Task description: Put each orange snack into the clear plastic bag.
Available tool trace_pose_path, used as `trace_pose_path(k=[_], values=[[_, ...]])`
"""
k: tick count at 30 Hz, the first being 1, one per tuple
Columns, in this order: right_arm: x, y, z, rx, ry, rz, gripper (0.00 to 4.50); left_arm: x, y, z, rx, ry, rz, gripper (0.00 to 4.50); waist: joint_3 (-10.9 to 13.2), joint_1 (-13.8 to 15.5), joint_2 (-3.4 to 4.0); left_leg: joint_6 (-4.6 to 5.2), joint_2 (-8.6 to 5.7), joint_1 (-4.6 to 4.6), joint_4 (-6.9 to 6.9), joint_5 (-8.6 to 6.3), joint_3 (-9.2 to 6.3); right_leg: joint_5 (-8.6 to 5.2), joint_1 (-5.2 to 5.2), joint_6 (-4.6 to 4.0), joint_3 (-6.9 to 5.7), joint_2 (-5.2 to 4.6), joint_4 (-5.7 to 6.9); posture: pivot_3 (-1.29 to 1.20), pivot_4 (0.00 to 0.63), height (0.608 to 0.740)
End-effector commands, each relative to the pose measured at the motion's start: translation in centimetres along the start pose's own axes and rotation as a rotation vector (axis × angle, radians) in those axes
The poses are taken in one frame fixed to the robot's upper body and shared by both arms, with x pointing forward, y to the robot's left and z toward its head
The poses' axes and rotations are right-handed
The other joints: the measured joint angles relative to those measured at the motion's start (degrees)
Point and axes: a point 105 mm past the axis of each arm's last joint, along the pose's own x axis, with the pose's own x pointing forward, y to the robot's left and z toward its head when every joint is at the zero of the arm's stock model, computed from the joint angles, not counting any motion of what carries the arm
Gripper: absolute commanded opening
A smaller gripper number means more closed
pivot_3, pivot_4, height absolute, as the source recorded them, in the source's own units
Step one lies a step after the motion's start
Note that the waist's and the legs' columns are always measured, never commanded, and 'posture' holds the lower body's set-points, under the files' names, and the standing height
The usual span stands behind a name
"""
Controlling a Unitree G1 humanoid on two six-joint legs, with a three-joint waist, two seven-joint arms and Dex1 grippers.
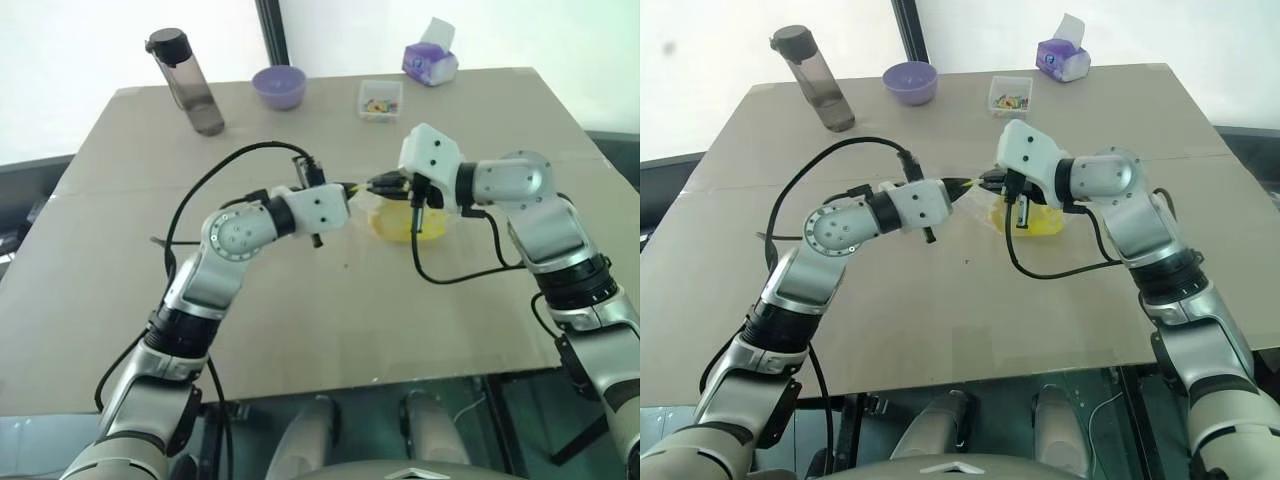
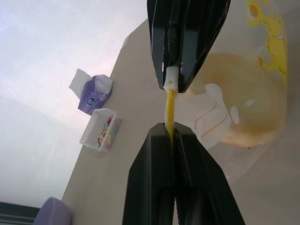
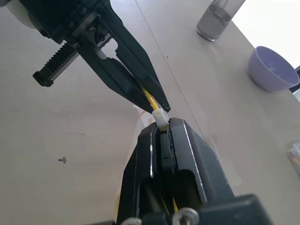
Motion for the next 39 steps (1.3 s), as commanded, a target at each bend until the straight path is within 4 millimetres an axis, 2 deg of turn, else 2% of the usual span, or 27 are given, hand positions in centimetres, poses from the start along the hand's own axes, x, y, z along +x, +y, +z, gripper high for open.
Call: trace_pose_path(k=[1,3,11,14,17,18,33,35,39], values=[[-0.7,-0.7,1.4,-0.043,-0.041,-0.04,1.5,-0.1,0.9,0.9,0.043,-0.03,0.024,0.0,0.0,-0.01,0.0,0.0,0.0,0.0,0.0,0.0,0.0,0.0,0.0,0.0,0.0,0.0,0.0,0.0,0.15,0.74],[-0.7,-0.8,1.5,-0.041,-0.047,-0.051,2.46,-0.2,0.9,0.8,0.046,-0.026,0.021,0.0,0.0,0.0,0.0,0.0,0.0,0.0,0.0,0.0,0.0,0.0,0.0,0.0,0.0,0.0,0.0,0.0,0.15,0.74],[-0.7,-0.8,2.0,-0.045,-0.063,-0.047,2.46,-0.2,0.6,0.8,0.05,-0.024,0.014,0.0,0.0,0.0,0.0,0.0,0.0,0.0,0.0,0.0,0.0,0.0,0.0,0.0,0.0,0.0,0.0,0.0,0.15,0.74],[-0.7,-0.8,1.9,-0.048,-0.06,-0.042,1.66,-0.2,0.6,0.7,0.052,-0.021,0.014,0.0,0.0,0.0,0.0,0.0,0.0,0.0,0.0,0.0,0.0,0.0,0.0,0.0,0.0,0.0,0.0,0.0,0.15,0.74],[-0.7,-0.8,1.8,-0.049,-0.057,-0.041,0.27,-0.2,0.6,0.7,0.053,-0.019,0.014,0.0,0.0,0.0,0.0,0.0,0.0,0.0,0.0,0.0,0.0,0.0,0.0,0.0,0.0,0.0,0.0,0.0,0.15,0.74],[-0.7,-0.8,1.8,-0.048,-0.054,-0.04,0.03,-0.2,0.6,0.7,0.054,-0.019,0.015,0.0,0.0,0.0,0.0,0.0,0.0,0.0,0.0,0.0,0.0,0.0,0.0,0.0,0.0,0.0,0.0,0.0,0.15,0.74],[-0.8,-0.7,1.0,-0.05,-0.018,-0.033,0.03,-0.1,0.6,0.9,0.064,-0.027,0.017,0.0,0.0,0.01,0.0,0.0,0.0,0.0,0.0,0.0,0.0,0.0,0.0,0.0,0.0,0.0,0.0,0.0,0.15,0.74],[-0.8,-0.8,1.2,-0.054,-0.025,-0.04,0.54,0.0,0.6,1.0,0.065,-0.028,0.017,0.0,0.0,0.0,0.0,0.0,0.0,0.0,0.0,0.0,0.0,0.0,0.0,0.0,0.0,0.0,0.0,0.0,0.15,0.74],[-0.8,-0.7,1.2,-0.052,-0.026,-0.029,0.54,-0.1,0.5,1.0,0.064,-0.026,0.018,0.0,0.0,0.0,0.0,0.0,0.0,0.0,0.0,0.0,0.0,0.0,0.0,0.0,0.0,0.0,0.0,0.0,0.15,0.74]])
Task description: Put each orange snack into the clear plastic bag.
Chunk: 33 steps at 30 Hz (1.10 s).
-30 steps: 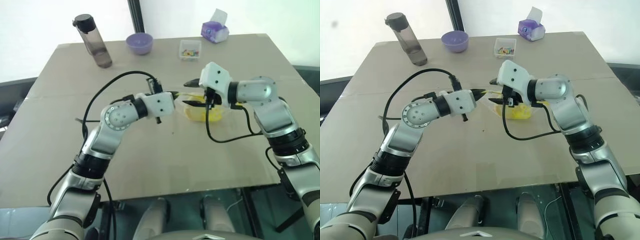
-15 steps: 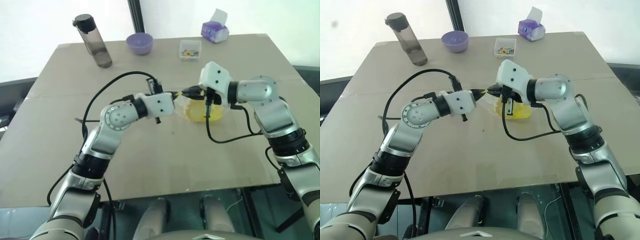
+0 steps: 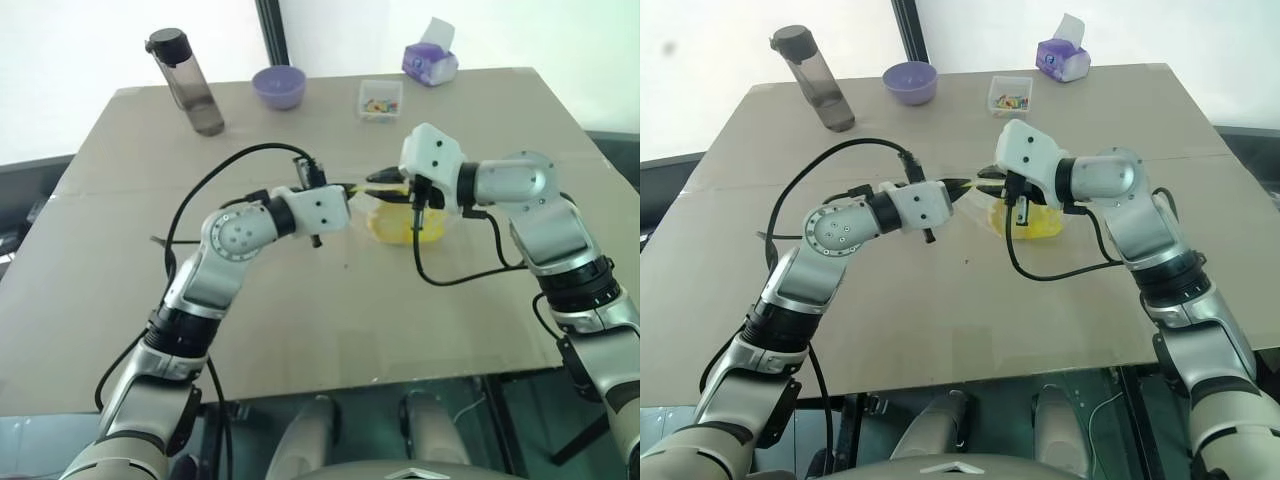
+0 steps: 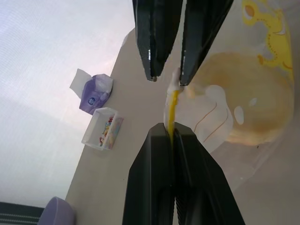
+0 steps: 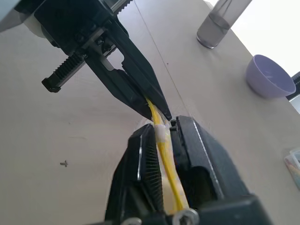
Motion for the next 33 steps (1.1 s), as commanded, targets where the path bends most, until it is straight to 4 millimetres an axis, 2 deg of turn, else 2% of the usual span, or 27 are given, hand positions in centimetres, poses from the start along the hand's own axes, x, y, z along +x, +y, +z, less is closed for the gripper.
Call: trace_pose_path(k=[1,27,29,33], values=[[-0.54,-0.73,0.69,-0.033,-0.01,-0.021,0.54,-0.09,0.62,1.06,0.039,-0.035,0.023,0.0,0.0,0.0,0.0,0.0,0.0,0.0,0.0,0.0,0.0,0.0,0.0,0.0,0.0,0.0,0.0,0.0,0.15,0.74],[-0.5,-0.39,0.38,-0.036,0.005,-0.004,0.54,0.07,0.48,1.16,0.039,-0.041,0.021,0.0,0.0,0.01,0.0,0.0,0.0,0.0,0.0,0.0,0.0,0.0,0.0,0.0,0.0,0.0,0.0,0.0,0.15,0.74],[-0.49,-0.41,0.41,-0.037,0.003,-0.005,0.01,0.05,0.46,1.11,0.039,-0.039,0.02,0.0,0.0,0.01,0.0,0.0,0.0,0.0,0.0,0.0,0.0,0.0,0.0,0.0,0.0,0.0,0.0,0.0,0.15,0.74],[-0.56,-0.51,0.39,-0.04,0.005,-0.011,0.01,-0.01,0.46,0.97,0.039,-0.036,0.02,0.0,0.0,0.01,0.0,0.0,0.0,0.0,0.0,0.0,0.0,0.0,0.0,0.0,0.0,0.0,0.0,0.0,0.15,0.74]])
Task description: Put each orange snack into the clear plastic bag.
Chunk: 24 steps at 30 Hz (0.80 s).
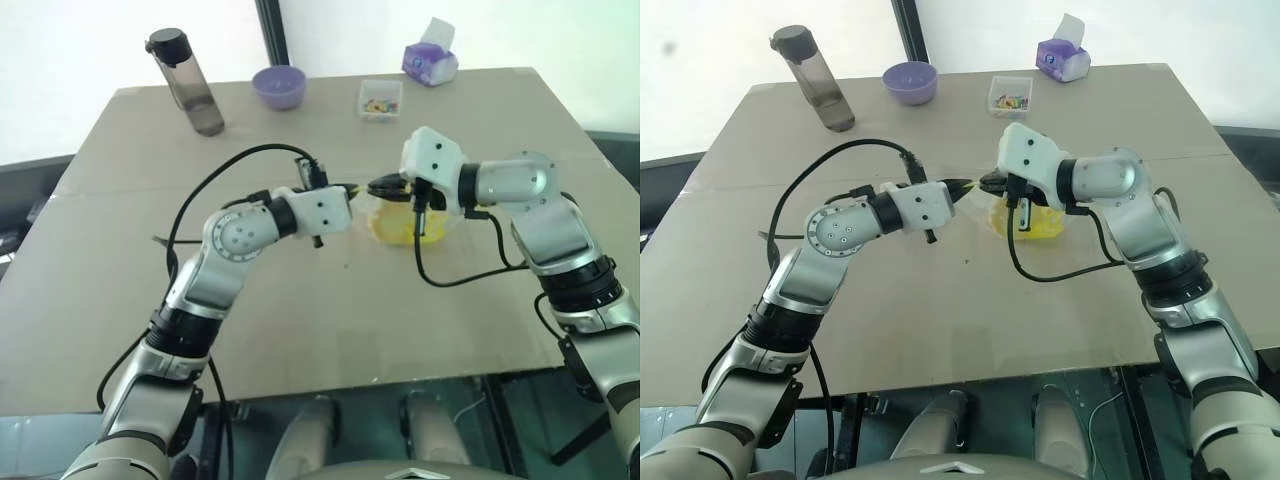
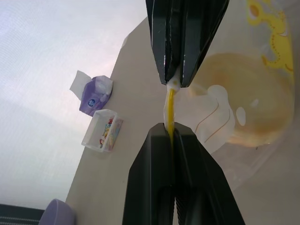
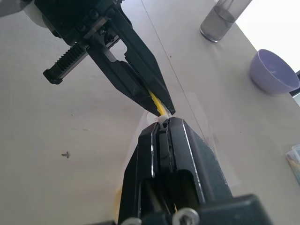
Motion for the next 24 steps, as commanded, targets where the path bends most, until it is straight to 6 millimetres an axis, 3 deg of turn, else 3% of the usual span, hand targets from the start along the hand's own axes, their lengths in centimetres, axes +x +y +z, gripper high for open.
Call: trace_pose_path(k=[1,9,16,24], values=[[-0.5,-0.8,0.7,-0.03,-0.017,-0.036,0.01,-0.1,0.6,0.8,0.035,-0.029,0.021,0.0,0.0,0.0,0.0,0.0,0.0,0.0,0.0,0.0,0.0,0.0,0.0,0.0,0.0,0.0,0.0,0.0,0.15,0.74],[-2.4,-1.6,-1.2,-0.018,0.056,-0.077,0.01,-1.0,1.2,-0.9,0.046,0.033,0.043,0.0,0.0,0.03,0.0,0.0,0.0,0.0,0.0,0.0,0.0,0.0,0.0,0.0,0.0,0.0,0.0,0.0,0.15,0.74],[-5.8,-2.1,-4.1,0.015,0.179,-0.134,0.01,-2.9,2.5,-3.3,0.071,0.118,0.072,0.0,0.0,0.12,0.0,0.0,0.0,0.0,0.0,0.0,0.0,0.0,0.0,0.0,0.0,0.0,-0.01,0.0,0.15,0.74],[-9.5,-2.6,-6.6,0.045,0.306,-0.203,0.01,-3.4,3.2,-4.0,0.088,0.135,0.082,0.0,0.01,0.03,0.01,0.01,0.0,0.01,-0.02,-0.01,0.03,0.0,0.0,0.0,0.01,0.0,-0.01,0.0,0.15,0.74]])
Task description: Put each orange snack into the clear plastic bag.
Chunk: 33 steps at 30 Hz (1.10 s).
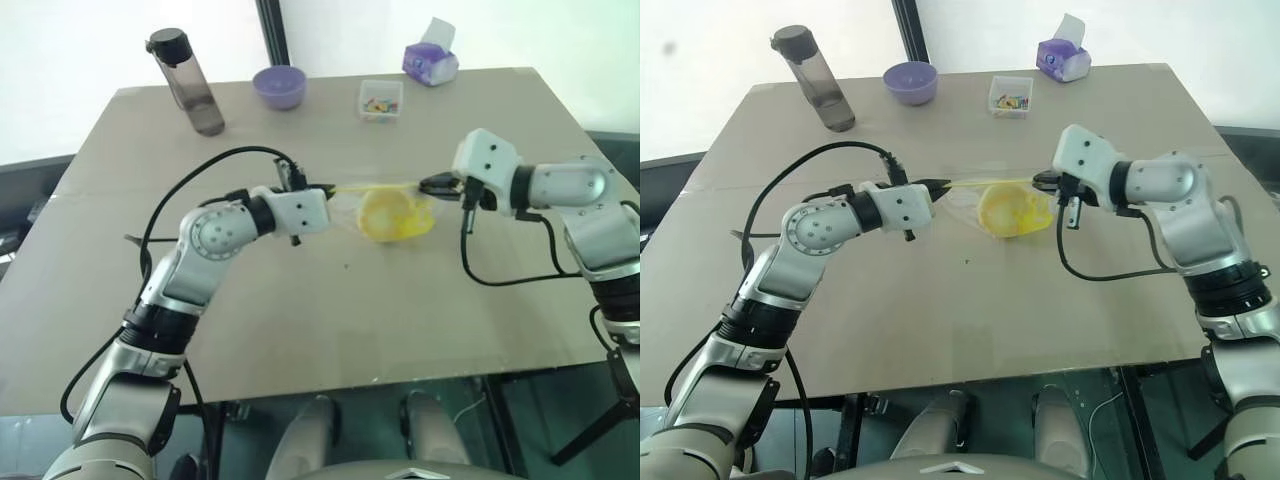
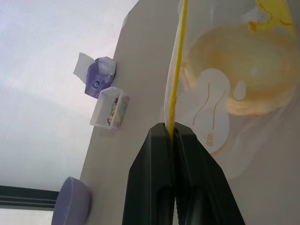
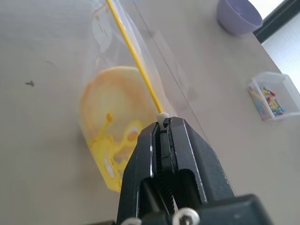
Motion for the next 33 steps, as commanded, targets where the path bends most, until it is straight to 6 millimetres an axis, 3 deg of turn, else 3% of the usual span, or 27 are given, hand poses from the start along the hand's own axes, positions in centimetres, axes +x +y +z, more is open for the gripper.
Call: trace_pose_path(k=[1,7,9,12,16,19,21,22,24,28,30,33], values=[[-3.0,-2.4,-1.9,0.013,0.093,-0.122,0.01,-1.5,2.3,-1.4,0.01,0.055,0.085,0.0,0.0,0.02,0.0,0.0,0.0,0.0,0.0,0.0,0.0,0.0,0.0,0.0,0.0,0.0,0.0,0.0,0.15,0.74],[-2.5,-2.7,-1.7,0.012,0.08,-0.145,0.01,-0.5,2.3,-0.6,-0.089,0.0,0.119,0.0,0.0,0.02,0.0,0.0,0.0,0.0,0.0,0.0,0.01,0.0,0.0,0.0,0.0,0.0,0.0,0.0,0.15,0.74],[-0.9,-3.2,-0.8,0.059,-0.009,-0.18,0.01,0.8,2.9,-1.0,-0.3,-0.025,0.199,0.0,-0.01,0.07,-0.01,0.0,0.0,0.02,0.0,0.0,0.0,0.0,0.03,0.0,0.0,0.0,0.0,0.0,0.15,0.74],[1.6,-4.7,-1.6,0.105,-0.051,-0.246,0.01,3.1,2.6,-2.7,-0.26,0.042,0.187,0.0,0.0,-0.25,-0.04,0.0,0.0,0.11,0.1,0.01,0.03,0.01,0.08,0.01,0.01,0.02,0.09,0.0,0.15,0.74],[2.7,-8.3,-2.6,-0.042,0.025,-0.415,0.01,4.5,5.8,-3.0,-0.136,0.064,0.268,0.0,0.01,-0.15,-0.05,-0.02,-0.03,0.05,0.08,0.01,0.02,0.01,0.02,0.0,0.0,0.01,0.07,0.0,0.15,0.74],[2.1,-10.1,-0.2,-0.046,-0.1,-0.52,0.01,4.2,8.6,-1.1,-0.097,-0.014,0.353,0.0,0.01,-0.18,-0.06,-0.02,-0.07,-0.28,-0.03,0.02,0.0,0.01,-0.31,0.0,0.01,-0.06,-0.05,0.0,0.15,0.74],[1.5,-9.8,0.5,-0.061,-0.147,-0.53,0.01,3.6,8.5,-0.1,-0.094,-0.068,0.361,0.0,-0.01,-0.25,-0.05,-0.02,-0.05,-0.69,0.02,0.02,-0.01,0.01,-0.75,0.0,0.0,-0.07,0.0,0.0,0.15,0.74],[1.3,-9.3,0.3,-0.058,-0.151,-0.515,0.01,3.3,7.9,0.2,-0.1,-0.085,0.346,0.0,-0.01,-0.51,-0.05,-0.03,-0.05,-0.72,0.04,0.02,-0.01,0.01,-0.79,0.0,0.0,-0.07,0.0,0.0,0.15,0.74],[1.1,-6.1,-1.0,0.002,-0.142,-0.416,0.01,2.1,4.5,0.3,-0.16,-0.095,0.249,0.0,-0.05,-1.3,-0.02,-0.03,-0.11,-1.04,0.07,0.02,0.01,0.01,-1.09,0.0,0.0,-0.14,0.03,0.0,0.15,0.74],[1.0,2.3,-3.7,0.156,-0.073,-0.194,0.01,-0.9,-5.6,0.3,-0.35,-0.04,-0.061,0.0,-0.15,-1.72,0.03,-0.01,-0.02,-1.01,-0.05,0.01,-0.05,0.01,-1.07,-0.01,0.01,-0.13,0.08,0.0,0.15,0.74],[0.6,4.8,-4.5,0.214,-0.038,-0.143,0.01,-2.2,-8.5,0.7,-0.431,-0.012,-0.137,0.0,0.01,-1.84,0.18,0.04,0.0,-0.97,-0.07,-0.01,-0.01,0.0,-1.18,-0.01,0.17,-0.1,0.09,0.0,0.15,0.74],[0.1,8.2,-5.4,0.288,0.015,-0.06,0.01,-3.5,-10.7,0.9,-0.537,0.027,-0.176,0.0,0.11,-1.19,0.21,0.25,-0.07,-0.61,0.29,-0.11,0.17,0.09,-1.06,-0.05,0.39,-0.09,0.78,0.0,0.15,0.74]])
